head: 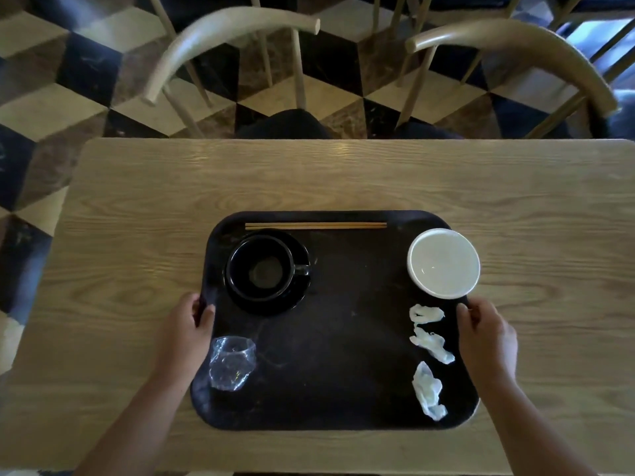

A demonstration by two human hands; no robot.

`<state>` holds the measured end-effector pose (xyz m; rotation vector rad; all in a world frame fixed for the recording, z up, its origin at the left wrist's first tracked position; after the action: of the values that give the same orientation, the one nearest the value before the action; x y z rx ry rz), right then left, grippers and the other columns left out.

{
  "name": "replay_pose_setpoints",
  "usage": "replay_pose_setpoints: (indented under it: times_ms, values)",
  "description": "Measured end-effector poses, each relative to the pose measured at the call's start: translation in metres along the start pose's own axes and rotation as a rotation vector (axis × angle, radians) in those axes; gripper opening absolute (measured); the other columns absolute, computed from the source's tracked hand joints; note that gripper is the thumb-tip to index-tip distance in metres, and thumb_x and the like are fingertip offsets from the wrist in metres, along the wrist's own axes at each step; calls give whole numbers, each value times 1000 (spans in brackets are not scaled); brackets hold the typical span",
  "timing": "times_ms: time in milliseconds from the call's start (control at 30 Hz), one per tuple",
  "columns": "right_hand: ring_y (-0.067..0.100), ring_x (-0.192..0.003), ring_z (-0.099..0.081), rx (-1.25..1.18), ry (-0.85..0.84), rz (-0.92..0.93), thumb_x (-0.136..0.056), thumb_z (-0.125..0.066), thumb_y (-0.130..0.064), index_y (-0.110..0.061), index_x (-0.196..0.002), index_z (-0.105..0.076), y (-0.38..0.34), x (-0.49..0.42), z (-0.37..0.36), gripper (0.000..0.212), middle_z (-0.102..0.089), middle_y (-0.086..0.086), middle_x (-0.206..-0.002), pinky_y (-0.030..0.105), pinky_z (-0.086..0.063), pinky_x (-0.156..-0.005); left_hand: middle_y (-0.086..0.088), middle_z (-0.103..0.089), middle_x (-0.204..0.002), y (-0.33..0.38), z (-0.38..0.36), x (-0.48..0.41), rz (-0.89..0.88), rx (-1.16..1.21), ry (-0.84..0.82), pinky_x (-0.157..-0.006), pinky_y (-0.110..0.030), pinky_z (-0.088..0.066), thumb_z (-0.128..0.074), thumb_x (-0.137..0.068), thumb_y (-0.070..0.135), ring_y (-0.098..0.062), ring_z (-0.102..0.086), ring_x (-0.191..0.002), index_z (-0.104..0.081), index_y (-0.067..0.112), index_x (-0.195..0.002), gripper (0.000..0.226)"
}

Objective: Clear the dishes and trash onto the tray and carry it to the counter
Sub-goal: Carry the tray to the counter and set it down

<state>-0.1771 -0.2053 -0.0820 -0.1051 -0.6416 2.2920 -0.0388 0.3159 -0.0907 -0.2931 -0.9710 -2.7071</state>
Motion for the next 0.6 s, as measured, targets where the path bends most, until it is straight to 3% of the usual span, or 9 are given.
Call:
replay_pose_setpoints:
  times_ms: [133,333,433,600]
  values:
    - [32,-63,-55,38,50,8,-91,-64,-22,-10,-85,-59,2,-3,-5,15,-64,8,-72,34,-37,-60,0,-63,-78,2,-3,-4,-94,-60,46,-57,-21,-45,-57,-97,17,-16,-61,-67,-57,8,-104,12]
    - [28,-60,-49,10,62,-4,-90,-67,-22,-8,-79,-55,5,-3,-8,21,-59,6,-67,34,-33,-60,-8,-61,-76,2,-5,-1,-116,-11,124,-60,-39,-47,-49,-100,20,-26,-59,-67,-56,4,-102,18]
    - [30,-59,-50,-5,44,-7,-91,-66,-22,-10,-77,-53,1,0,-6,22,-56,4,-64,34,-35,-60,-6,-59,-73,0,-1,1,-109,35,115,-57,-24,-45,-49,-100,21,-24,-57,-65,-54,7,-99,14]
    - [30,-57,-50,-8,41,0,-91,-64,-26,-14,-75,-51,-13,6,19,24,-51,-4,-60,35,-36,-60,-5,-59,-70,7,17,3,-116,59,100,-54,-20,-44,-48,-100,25,-21,-58,-62,-53,12,-96,15]
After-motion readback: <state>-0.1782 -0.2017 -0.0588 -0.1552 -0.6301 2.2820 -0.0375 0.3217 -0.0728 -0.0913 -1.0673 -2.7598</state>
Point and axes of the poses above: each hand's wrist, its own x-axis away from the middle knuckle, its own z-axis out of the back of the hand, y = z × x, the point moved 10 cm from there along -x, towards the middle knuckle
